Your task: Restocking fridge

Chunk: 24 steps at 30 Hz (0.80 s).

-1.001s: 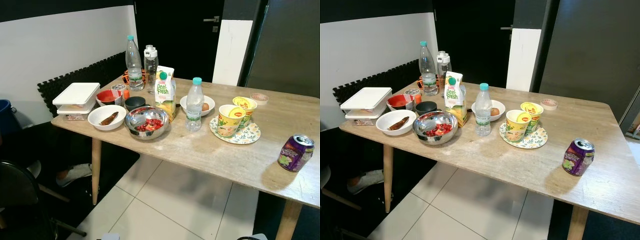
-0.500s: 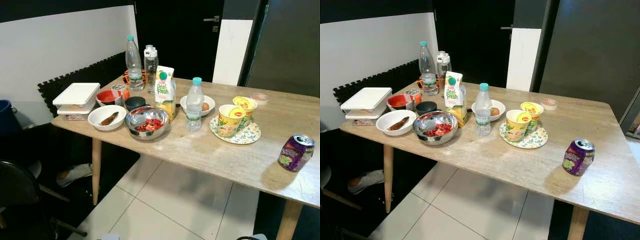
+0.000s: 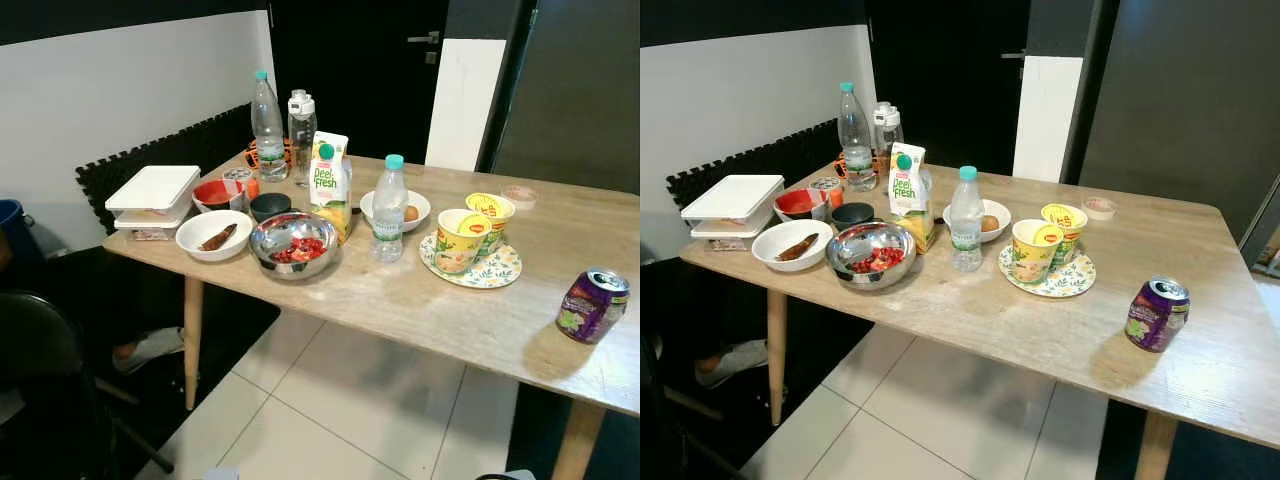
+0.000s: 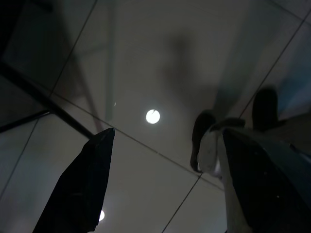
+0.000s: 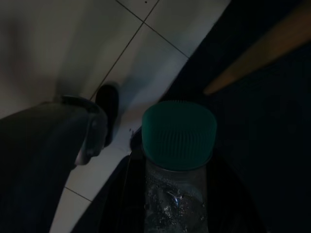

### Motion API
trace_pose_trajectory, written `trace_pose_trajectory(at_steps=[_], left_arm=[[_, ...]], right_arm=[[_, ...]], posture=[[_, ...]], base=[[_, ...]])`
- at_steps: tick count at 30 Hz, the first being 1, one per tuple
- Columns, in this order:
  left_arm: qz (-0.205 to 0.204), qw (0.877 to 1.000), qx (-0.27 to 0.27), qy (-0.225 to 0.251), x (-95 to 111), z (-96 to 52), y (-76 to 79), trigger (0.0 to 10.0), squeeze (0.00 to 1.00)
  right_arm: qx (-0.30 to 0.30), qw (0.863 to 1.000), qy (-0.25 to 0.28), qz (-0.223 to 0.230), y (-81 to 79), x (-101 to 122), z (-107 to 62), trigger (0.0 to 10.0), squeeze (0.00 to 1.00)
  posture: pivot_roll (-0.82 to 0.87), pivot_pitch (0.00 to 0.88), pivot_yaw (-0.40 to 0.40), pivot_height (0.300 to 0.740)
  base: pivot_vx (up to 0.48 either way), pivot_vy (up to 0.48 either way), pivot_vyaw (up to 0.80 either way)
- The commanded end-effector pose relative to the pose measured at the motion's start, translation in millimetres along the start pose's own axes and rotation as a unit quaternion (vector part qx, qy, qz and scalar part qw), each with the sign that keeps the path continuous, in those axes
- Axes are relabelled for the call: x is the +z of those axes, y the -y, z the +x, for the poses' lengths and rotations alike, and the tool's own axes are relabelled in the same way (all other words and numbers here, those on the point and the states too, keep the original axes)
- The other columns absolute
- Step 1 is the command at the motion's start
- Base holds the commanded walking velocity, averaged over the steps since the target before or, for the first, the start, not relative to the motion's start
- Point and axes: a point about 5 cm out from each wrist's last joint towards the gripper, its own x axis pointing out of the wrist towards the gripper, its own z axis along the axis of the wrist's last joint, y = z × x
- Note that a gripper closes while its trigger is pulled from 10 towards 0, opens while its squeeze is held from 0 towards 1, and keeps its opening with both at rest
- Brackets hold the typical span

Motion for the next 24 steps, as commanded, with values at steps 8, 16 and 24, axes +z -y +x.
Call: trace_pose_trajectory(at_steps=[8,16,24], left_arm=[[-0.005,1.0,-0.003,0.0,3.0,1.2,3.7,10.0,0.0],[-0.006,1.0,-0.005,-0.003,0.1,0.8,4.5,10.0,0.0],[-0.005,1.0,-0.004,-0.007,-3.4,0.1,3.6,10.0,0.0]], right_arm=[[0.006,1.0,-0.01,0.0,-2.0,-2.6,0.1,10.0,0.0],[0.009,1.0,-0.015,0.0,-2.0,-6.2,-0.4,10.0,0.0],[0.014,1.0,-0.019,0.002,-5.9,-9.9,-0.6,10.0,0.0]], posture=[[-0.07,0.0,0.014,0.734],[-0.07,0.0,0.019,0.734],[-0.07,0.0,0.022,0.734]], base=[[0.0,0.0,-0.75],[0.0,0.0,-0.75],[0.0,0.0,-0.75]])
